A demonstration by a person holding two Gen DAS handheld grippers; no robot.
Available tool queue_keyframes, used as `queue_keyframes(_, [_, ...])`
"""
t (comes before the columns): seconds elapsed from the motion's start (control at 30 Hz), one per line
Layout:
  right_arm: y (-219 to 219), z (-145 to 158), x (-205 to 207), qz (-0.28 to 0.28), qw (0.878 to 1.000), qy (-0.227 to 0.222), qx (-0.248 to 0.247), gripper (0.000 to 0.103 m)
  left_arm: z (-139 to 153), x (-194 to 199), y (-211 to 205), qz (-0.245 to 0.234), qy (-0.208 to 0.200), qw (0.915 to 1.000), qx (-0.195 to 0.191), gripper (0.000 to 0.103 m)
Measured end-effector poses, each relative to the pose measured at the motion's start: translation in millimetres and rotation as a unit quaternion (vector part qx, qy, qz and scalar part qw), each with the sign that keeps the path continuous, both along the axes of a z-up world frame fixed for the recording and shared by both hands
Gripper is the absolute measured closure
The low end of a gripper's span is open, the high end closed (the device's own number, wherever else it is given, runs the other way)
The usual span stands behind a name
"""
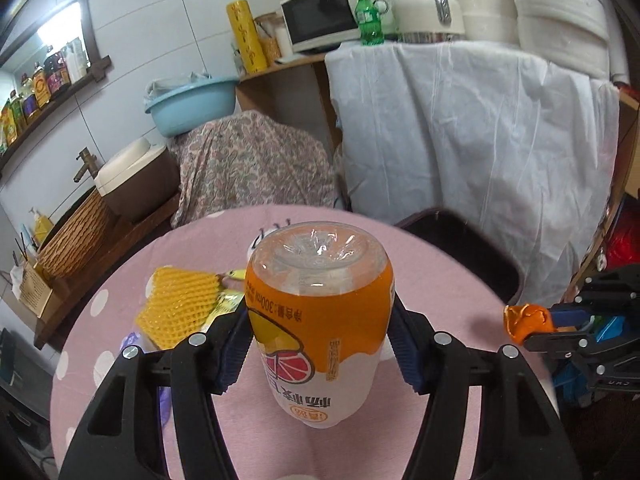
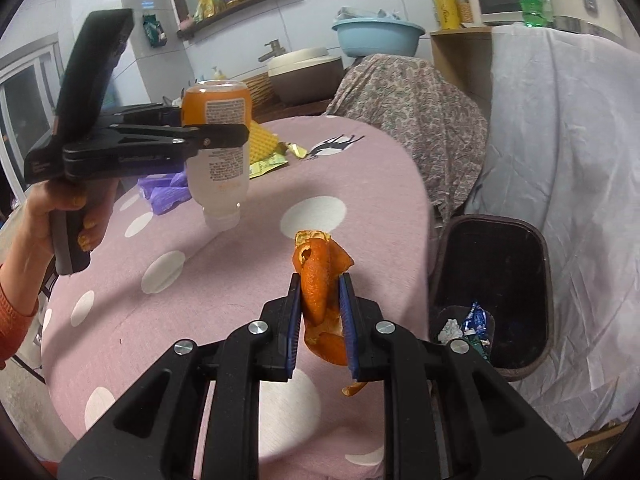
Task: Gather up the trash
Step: 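Carry the bottle and peel over the black bin with both tools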
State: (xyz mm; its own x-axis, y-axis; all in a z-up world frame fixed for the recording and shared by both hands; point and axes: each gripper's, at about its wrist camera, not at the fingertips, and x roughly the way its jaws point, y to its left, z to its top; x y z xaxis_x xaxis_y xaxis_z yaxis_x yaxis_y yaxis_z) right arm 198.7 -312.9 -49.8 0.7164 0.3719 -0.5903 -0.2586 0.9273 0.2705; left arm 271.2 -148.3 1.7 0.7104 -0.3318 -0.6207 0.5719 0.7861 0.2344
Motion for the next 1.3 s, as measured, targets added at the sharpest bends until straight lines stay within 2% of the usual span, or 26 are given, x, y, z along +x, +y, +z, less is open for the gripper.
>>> queue_keyframes(0.23, [-53,-4,1,-0.062,0.998,0.003,-0.004,0.084,22,-11,-50,-0.034,-0.009,0.9986,-0.04,0.042])
queue_keyframes(0.37, [-85,-23,23,-0.101,0.994,0.028,-0.012,0.083,29,-6,-84,-0.052,0.007,0.9964,-0.067,0.042])
queue_keyframes(0.53, [-113,-64,55,-0.135,0.988,0.073,-0.012,0.084,27,4,-127,-0.063,0.021,0.9946,-0.08,0.042])
queue_keyframes(0.63, [-130,-94,74,-0.147,0.983,0.107,0.008,0.084,20,12,-147,-0.065,0.037,0.9936,-0.084,0.042])
queue_keyframes(0.77, [-142,-134,105,-0.16,0.975,0.154,0.017,0.084,5,20,-173,-0.055,0.031,0.9956,-0.07,0.042])
queue_keyframes(0.9, [-148,-168,130,-0.166,0.967,0.194,0.023,0.083,-11,31,-189,-0.046,0.049,0.9958,-0.063,0.042])
queue_keyframes(1.03, [-153,-189,143,-0.178,0.96,0.213,0.037,0.067,-26,42,-204,-0.035,0.065,0.9957,-0.057,0.042])
queue_keyframes(1.13, [-150,-188,141,-0.181,0.962,0.203,0.034,0.062,-35,49,-214,-0.03,0.077,0.9952,-0.053,0.042])
queue_keyframes(1.3, [-145,-169,116,-0.199,0.966,0.167,-0.008,0.043,-55,61,-235,-0.02,0.107,0.993,-0.046,0.042])
